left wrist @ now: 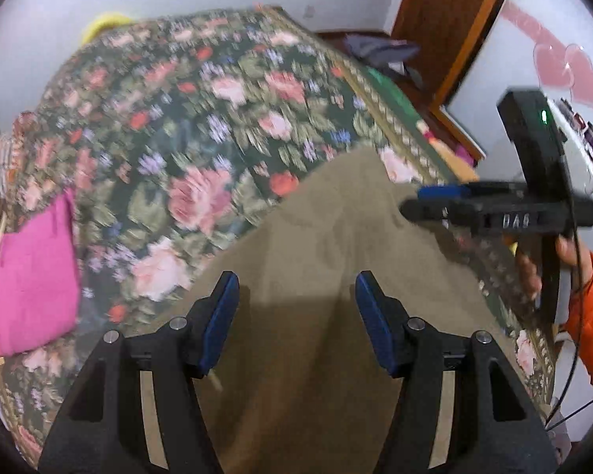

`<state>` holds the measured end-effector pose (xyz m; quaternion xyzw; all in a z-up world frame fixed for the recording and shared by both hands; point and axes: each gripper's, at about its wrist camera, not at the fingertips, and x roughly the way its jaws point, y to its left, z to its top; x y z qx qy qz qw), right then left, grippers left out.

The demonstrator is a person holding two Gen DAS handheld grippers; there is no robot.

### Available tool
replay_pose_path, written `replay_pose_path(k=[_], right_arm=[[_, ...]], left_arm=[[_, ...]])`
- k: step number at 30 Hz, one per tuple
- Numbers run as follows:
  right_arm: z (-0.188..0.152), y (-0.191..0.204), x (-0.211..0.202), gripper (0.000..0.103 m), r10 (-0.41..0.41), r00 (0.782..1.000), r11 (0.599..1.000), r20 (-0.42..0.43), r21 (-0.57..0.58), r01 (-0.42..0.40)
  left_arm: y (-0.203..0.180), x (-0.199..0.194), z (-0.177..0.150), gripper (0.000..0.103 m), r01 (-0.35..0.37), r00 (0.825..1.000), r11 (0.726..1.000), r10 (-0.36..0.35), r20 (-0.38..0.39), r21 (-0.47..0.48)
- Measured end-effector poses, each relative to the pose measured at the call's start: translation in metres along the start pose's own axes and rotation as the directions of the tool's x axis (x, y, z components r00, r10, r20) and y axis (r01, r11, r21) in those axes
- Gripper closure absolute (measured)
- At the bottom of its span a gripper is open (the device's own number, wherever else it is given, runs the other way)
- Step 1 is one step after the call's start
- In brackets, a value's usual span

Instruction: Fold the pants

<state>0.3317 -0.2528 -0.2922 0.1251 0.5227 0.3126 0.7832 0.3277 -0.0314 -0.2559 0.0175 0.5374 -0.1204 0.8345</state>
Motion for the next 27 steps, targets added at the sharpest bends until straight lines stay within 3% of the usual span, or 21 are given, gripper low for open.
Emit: replay_pose_path(k=[9, 11, 13, 16, 19, 27], right_arm=[[0.008, 0.005, 0.011, 0.042, 0.069, 0.997, 0.996, -0.033, -0.058, -0.071], [0.011, 0.008, 0.013, 0.052, 0.078, 0.996, 0.994, -0.040, -0.078, -0.081], [0.015, 0.010, 0.018, 0.072, 0.093, 0.995, 0.991, -0.046, -0.091, -0.097], [0.017, 0.019, 0.016, 0.084, 0.083, 0.996, 0.988, -0.023, -0.126, -0.085], [0.016, 0.029, 0.004, 0.092, 0.068, 0.997, 0.983, 0.021, -0.175, -0.063], [0.008, 0.076, -0.042, 0.094, 0.076, 0.987, 0.938, 0.140, -0.346, -0.023]], left_arm=[[0.003, 0.026, -0.012, 0.042, 0.010, 0.997, 0.999, -0.013, -0.074, -0.038], [0.001, 0.026, -0.013, 0.042, 0.003, 0.997, 1.000, -0.005, -0.072, -0.031], [0.001, 0.025, -0.014, 0.042, -0.003, 0.998, 1.000, 0.001, -0.071, -0.029], [0.003, 0.024, -0.013, 0.042, -0.005, 0.998, 0.999, 0.003, -0.069, -0.033], [0.003, 0.017, -0.013, 0.042, -0.022, 0.998, 0.999, 0.021, -0.056, -0.023], [0.012, -0.034, 0.002, 0.042, -0.062, 0.996, 0.997, 0.064, 0.057, -0.034]])
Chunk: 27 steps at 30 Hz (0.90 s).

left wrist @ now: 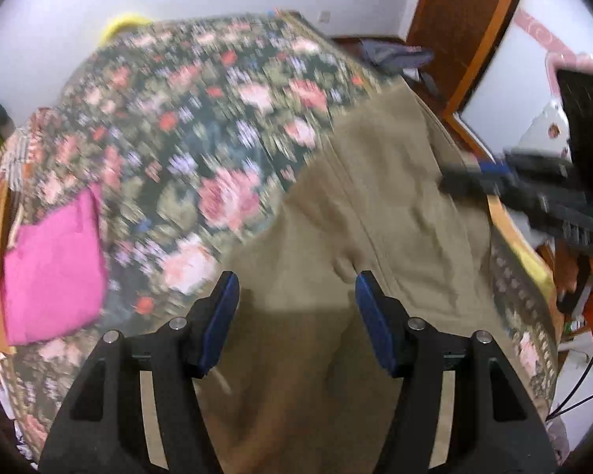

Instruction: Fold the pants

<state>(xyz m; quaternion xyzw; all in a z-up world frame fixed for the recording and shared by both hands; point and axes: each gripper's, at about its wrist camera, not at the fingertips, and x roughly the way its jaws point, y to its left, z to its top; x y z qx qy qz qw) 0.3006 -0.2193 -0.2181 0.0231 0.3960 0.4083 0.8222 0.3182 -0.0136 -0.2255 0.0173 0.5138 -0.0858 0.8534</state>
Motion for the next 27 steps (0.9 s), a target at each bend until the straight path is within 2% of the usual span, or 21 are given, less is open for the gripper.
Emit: replay_pose_path(k=[4, 6, 11, 13, 16, 21, 27], right_arm=[[-0.003, 0.021, -0.014, 0.094, 0.015, 1.000, 0.997, 0.013, -0.070, -0.014], [-0.007, 0.029, -0.018, 0.094, 0.042, 0.999, 0.996, 0.016, -0.083, -0.041], [-0.016, 0.054, -0.022, 0.094, 0.090, 0.996, 0.989, -0.003, -0.118, -0.090], [-0.022, 0.063, -0.021, 0.093, 0.114, 0.993, 0.985, -0.021, -0.126, -0.116], [-0.029, 0.074, -0.017, 0.093, 0.129, 0.991, 0.980, -0.044, -0.144, -0.134], [-0.040, 0.084, -0.011, 0.093, 0.135, 0.987, 0.975, -0.092, -0.163, -0.149], [-0.054, 0.097, -0.010, 0.088, 0.121, 0.984, 0.976, -0.131, -0.164, -0.142]], left_arm=[[0.020, -0.031, 0.021, 0.033, -0.013, 0.997, 0.999, 0.017, 0.081, -0.051], [0.028, -0.038, 0.034, 0.032, -0.036, 0.993, 0.998, 0.042, 0.106, -0.060], [0.032, -0.033, 0.047, 0.032, -0.053, 0.994, 0.998, 0.056, 0.094, -0.035], [0.029, -0.025, 0.041, 0.032, -0.049, 0.997, 0.998, 0.051, 0.062, -0.024], [0.023, -0.016, 0.020, 0.032, -0.006, 1.000, 1.000, 0.006, 0.017, -0.007], [0.012, -0.014, -0.018, 0.032, 0.000, 1.000, 1.000, 0.000, -0.025, 0.019], [0.015, -0.015, -0.044, 0.032, 0.038, 0.998, 0.999, -0.039, -0.046, -0.026]])
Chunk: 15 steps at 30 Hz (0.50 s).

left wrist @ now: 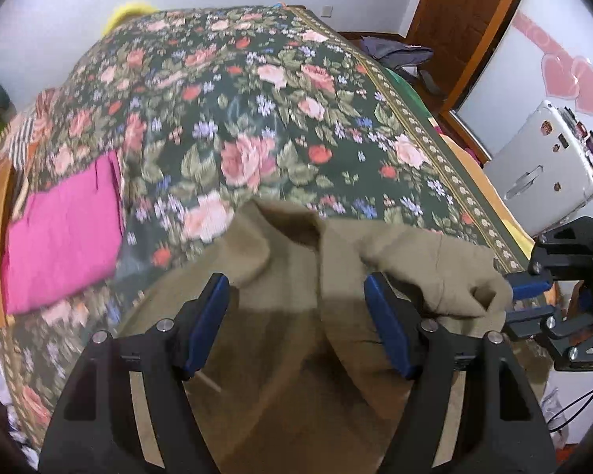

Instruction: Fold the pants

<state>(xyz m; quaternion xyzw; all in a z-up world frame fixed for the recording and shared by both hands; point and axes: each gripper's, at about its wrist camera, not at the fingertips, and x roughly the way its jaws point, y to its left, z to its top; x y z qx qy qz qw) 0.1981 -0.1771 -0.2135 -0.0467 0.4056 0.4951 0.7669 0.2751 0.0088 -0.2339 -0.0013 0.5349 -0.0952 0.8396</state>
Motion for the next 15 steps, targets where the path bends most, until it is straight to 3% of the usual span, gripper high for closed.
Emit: replay_pose_path(k=[8, 15], right_arm=[[-0.003, 0.007, -0.019, 0.083, -0.027, 0.999, 0.999, -0.022, 0.020, 0.028], [0.013, -0.001, -0.049, 0.082, -0.105, 0.993, 0.993, 0.055, 0.064, 0.101]], left_arm=[[-0.005, 0.005, -0.019, 0.032, -0.001, 1.000, 1.000, 0.002, -0.012, 0.009], [-0.003, -0.005, -0.028, 0.032, 0.026, 1.000, 0.999, -0.026, 0.008, -0.020]])
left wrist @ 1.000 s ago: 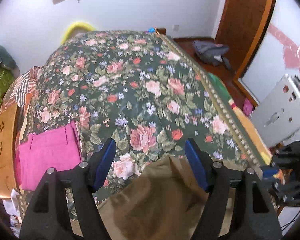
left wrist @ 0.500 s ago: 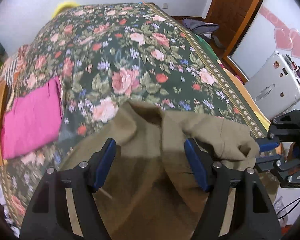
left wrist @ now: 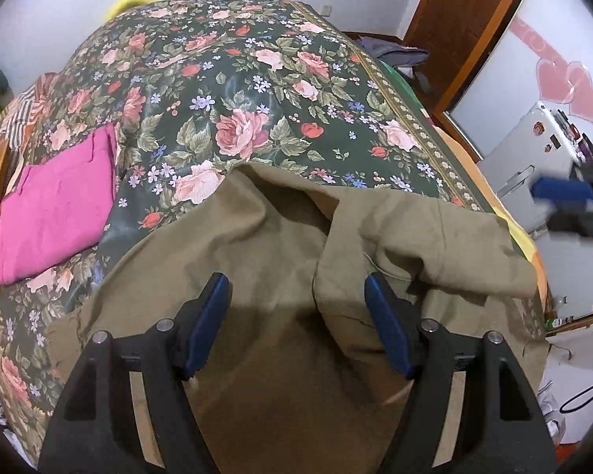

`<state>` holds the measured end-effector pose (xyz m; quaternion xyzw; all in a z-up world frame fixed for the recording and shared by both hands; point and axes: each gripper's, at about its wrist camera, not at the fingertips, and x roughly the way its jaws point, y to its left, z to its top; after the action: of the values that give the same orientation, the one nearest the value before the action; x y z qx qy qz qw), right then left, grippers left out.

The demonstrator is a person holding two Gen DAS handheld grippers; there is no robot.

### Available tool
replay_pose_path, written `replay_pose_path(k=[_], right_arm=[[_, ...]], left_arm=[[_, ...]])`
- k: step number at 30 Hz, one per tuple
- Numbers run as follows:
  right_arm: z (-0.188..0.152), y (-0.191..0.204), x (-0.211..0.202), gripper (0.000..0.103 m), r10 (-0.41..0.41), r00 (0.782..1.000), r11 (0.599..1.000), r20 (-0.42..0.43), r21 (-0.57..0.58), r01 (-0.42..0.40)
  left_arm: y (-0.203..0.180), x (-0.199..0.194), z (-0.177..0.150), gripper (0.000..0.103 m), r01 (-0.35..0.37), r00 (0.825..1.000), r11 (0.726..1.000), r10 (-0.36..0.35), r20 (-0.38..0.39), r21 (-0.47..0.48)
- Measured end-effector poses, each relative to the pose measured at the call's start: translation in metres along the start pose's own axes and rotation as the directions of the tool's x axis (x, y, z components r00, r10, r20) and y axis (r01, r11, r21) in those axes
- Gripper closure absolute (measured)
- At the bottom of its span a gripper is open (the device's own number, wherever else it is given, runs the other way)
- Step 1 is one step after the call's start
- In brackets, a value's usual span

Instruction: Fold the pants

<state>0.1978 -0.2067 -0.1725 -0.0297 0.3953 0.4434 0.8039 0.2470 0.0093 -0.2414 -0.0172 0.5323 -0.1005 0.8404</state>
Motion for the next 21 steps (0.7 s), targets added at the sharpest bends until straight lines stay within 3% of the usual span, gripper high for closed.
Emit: replay_pose_path(k=[5, 7, 12, 17, 21], right_arm=[[0.018, -0.014, 0.020, 0.082, -0.054, 0.998, 0.997, 0.033, 0.058, 0.052], [0.018, -0.016, 0.041, 0.082, -0.086, 0.996, 0.994, 0.007, 0.072, 0.085], [-0.002, -0.002, 0.079, 0.081, -0.042, 0.995, 0.997, -0.087, 0.054, 0.047], [-0.014, 0.005, 0.081, 0.079, -0.040, 0.997, 0.996, -0.073, 0.076, 0.045], [-0.019, 0.005, 0.080, 0.079, -0.030, 0.997, 0.994, -0.065, 0.100, 0.037]], left_arm=[[0.001, -0.007, -0.008, 0.032, 0.001, 1.000, 1.000, -0.001, 0.005, -0.007], [0.005, -0.010, -0.012, 0.032, 0.009, 1.000, 1.000, -0.009, 0.006, -0.021], [0.010, -0.026, -0.015, 0.032, -0.018, 0.999, 1.000, 0.019, 0.037, -0.003], [0.013, -0.039, 0.007, 0.032, -0.059, 0.994, 0.998, 0.058, 0.092, 0.009], [0.011, -0.021, 0.037, 0.032, -0.086, 0.991, 0.996, 0.084, 0.100, 0.019]])
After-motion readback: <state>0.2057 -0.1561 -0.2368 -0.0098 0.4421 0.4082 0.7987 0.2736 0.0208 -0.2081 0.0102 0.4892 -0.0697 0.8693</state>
